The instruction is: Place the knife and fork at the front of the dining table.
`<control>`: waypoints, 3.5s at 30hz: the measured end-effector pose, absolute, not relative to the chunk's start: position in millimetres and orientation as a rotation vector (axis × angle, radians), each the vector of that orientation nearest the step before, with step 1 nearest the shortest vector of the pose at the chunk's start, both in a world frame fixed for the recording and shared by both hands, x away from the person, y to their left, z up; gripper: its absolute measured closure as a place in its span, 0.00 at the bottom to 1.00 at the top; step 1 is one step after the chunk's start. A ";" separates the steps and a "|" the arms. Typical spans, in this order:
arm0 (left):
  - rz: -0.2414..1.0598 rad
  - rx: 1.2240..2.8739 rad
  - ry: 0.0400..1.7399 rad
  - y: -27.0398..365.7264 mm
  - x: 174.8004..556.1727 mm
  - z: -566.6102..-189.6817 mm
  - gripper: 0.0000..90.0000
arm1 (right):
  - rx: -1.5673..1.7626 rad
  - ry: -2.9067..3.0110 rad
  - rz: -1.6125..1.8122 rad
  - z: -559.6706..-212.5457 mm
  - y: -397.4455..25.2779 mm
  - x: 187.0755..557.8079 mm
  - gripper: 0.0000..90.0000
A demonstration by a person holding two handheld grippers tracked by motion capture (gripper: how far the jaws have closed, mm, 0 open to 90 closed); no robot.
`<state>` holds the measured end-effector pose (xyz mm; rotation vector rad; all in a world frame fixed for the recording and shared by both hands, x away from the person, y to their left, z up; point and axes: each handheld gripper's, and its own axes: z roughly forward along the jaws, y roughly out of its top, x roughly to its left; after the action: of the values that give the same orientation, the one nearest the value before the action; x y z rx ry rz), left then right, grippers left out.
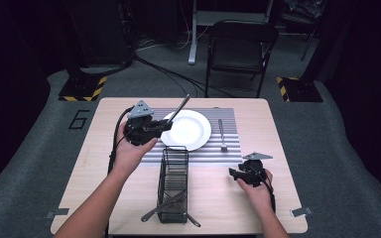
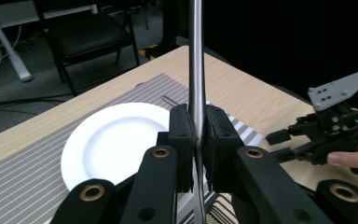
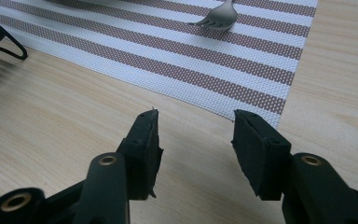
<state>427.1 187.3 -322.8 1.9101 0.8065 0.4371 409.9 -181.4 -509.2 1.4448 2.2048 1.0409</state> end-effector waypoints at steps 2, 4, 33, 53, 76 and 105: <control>0.453 1.919 0.818 187.8 430.3 -326.8 0.92 | 1.451 2.207 1.040 -509.4 -181.2 410.0 0.56; 0.442 1.919 0.836 188.8 433.5 -329.8 0.92 | 1.452 2.206 1.042 -509.7 -181.3 410.2 0.56; 0.502 1.881 1.053 194.8 490.4 -357.5 0.92 | 1.460 2.199 1.056 -508.9 -183.1 409.5 0.56; 0.544 1.824 1.216 207.3 526.6 -391.9 0.92 | 1.460 2.194 1.070 -509.8 -185.0 410.1 0.56; 0.536 1.785 1.415 235.1 549.2 -446.0 0.92 | 1.483 2.173 1.100 -508.4 -187.7 407.6 0.57; 0.510 1.632 1.692 230.5 568.9 -494.8 0.92 | 1.511 2.141 1.164 -504.3 -191.1 399.4 0.57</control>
<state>568.9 230.5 -494.8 1.6323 1.6919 0.5098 399.4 -191.1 -504.3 1.5114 2.1412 1.1637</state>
